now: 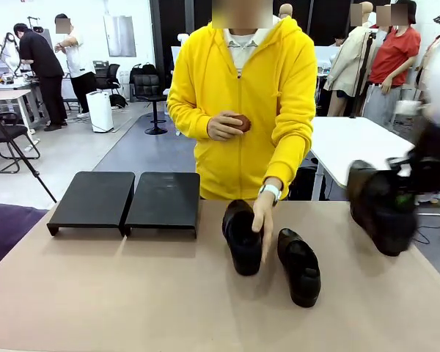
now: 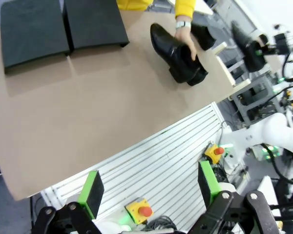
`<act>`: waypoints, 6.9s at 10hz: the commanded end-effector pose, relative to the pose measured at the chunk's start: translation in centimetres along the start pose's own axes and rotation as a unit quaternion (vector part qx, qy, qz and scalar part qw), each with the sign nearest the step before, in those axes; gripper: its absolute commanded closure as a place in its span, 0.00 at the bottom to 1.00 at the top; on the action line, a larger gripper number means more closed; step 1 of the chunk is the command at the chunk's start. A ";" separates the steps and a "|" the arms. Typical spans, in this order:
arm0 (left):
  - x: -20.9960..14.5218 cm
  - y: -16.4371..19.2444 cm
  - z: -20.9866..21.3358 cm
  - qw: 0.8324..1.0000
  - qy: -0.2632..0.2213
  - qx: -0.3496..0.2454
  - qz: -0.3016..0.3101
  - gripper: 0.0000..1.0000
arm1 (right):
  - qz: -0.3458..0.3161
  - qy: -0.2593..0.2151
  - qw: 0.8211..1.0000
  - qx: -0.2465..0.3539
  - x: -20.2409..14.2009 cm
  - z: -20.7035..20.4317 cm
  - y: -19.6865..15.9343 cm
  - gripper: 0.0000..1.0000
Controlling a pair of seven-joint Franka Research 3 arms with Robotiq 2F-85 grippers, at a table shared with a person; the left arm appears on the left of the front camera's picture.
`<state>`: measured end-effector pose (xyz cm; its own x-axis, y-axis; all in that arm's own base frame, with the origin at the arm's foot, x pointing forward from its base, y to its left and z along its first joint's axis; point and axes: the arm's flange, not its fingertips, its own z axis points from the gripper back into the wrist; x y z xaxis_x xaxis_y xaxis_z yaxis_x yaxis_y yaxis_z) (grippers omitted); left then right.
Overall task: Organize the shoes by placing them on the stand.
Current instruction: Pick up one Shoe and place it in the middle of the table.
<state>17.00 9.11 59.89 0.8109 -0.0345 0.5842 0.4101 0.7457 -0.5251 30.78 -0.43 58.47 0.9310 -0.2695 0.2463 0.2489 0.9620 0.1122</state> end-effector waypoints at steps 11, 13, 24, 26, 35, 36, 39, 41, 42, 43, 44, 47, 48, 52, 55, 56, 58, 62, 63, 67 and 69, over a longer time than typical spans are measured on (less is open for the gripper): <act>0.0 0.1 0.1 1.000 -0.001 -0.009 -0.007 0.00 | -0.053 -0.033 0.997 0.051 -4.1 2.2 12.3 1.00; 0.0 0.1 0.1 1.000 -0.001 -0.009 -0.007 0.00 | -0.007 0.005 0.996 0.094 -4.8 -0.5 23.0 1.00; 0.0 0.1 0.1 1.000 -0.001 -0.009 -0.007 0.00 | 0.089 0.116 0.982 0.122 -7.2 -23.9 38.7 1.00; 0.0 0.1 0.1 1.000 -0.001 -0.009 -0.007 0.00 | 0.084 0.132 0.981 0.119 -7.6 -24.8 39.0 1.00; 0.0 0.1 0.1 1.000 -0.001 -0.009 -0.007 0.00 | 0.087 0.120 0.979 0.142 -7.1 -23.2 38.4 0.00; 0.0 0.1 0.1 1.000 -0.001 -0.009 -0.007 0.00 | 0.089 0.110 0.978 0.152 -6.8 -22.0 38.1 0.00; 0.0 0.1 0.1 1.000 -0.001 -0.009 -0.007 0.00 | 0.102 0.087 0.979 0.156 -6.2 -18.9 36.8 0.00; 0.0 0.1 0.1 1.000 -0.001 -0.009 -0.007 0.00 | 0.108 0.087 0.978 0.153 -5.9 -18.8 36.6 0.00; 0.0 0.1 0.1 1.000 -0.001 -0.009 -0.007 0.00 | 0.119 0.112 0.972 0.170 -6.5 -19.2 37.5 0.00; 0.0 0.1 0.1 1.000 -0.001 -0.009 -0.007 0.00 | 0.129 0.118 0.968 0.181 -7.1 -19.5 38.6 0.00; 0.0 0.1 0.1 1.000 -0.001 -0.009 -0.007 0.00 | 0.145 0.124 0.962 0.194 -7.5 -19.5 39.9 0.00; 0.0 0.1 0.1 1.000 -0.001 -0.009 -0.007 0.00 | 0.185 0.134 0.955 0.189 -8.7 -20.5 43.3 0.00; 0.0 0.1 0.1 1.000 -0.001 -0.009 -0.007 0.00 | 0.177 0.131 0.958 0.182 -8.5 -20.6 42.9 0.00; 0.0 0.1 0.1 1.000 -0.001 -0.009 -0.007 0.00 | 0.127 0.097 0.973 0.167 -6.4 -18.9 38.5 0.00; 0.0 0.1 0.1 1.000 -0.001 -0.009 -0.007 0.00 | 0.155 0.107 0.969 0.162 -7.4 -19.1 39.7 0.00; 0.0 0.1 0.1 1.000 -0.001 -0.009 -0.007 0.00 | 0.144 0.083 0.974 0.152 -6.5 -17.0 37.4 0.00; 0.0 0.1 0.1 1.000 -0.001 -0.009 -0.007 0.00 | 0.119 0.067 0.988 0.068 -4.5 -9.5 26.9 0.00; 0.0 0.1 0.1 1.000 -0.001 -0.009 -0.007 0.00 | 0.074 0.099 0.988 0.093 -7.9 4.2 5.7 0.00; 0.0 0.1 0.1 1.000 -0.001 -0.009 -0.007 0.00 | 0.034 0.098 0.989 0.105 -8.4 5.8 0.7 0.00; 0.0 0.1 0.1 1.000 -0.001 -0.009 -0.007 0.00 | -0.102 0.120 0.968 0.195 -10.6 2.6 -15.4 0.00; 0.0 0.1 0.1 1.000 -0.001 -0.009 -0.007 0.00 | -0.135 0.081 0.972 0.176 -12.0 1.6 -14.7 0.00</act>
<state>16.97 9.17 59.87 0.8121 -0.0345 0.5826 0.4093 0.7453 -0.5264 14.86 -13.87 55.39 0.8946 -0.4443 -0.0476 0.4046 0.7604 0.5080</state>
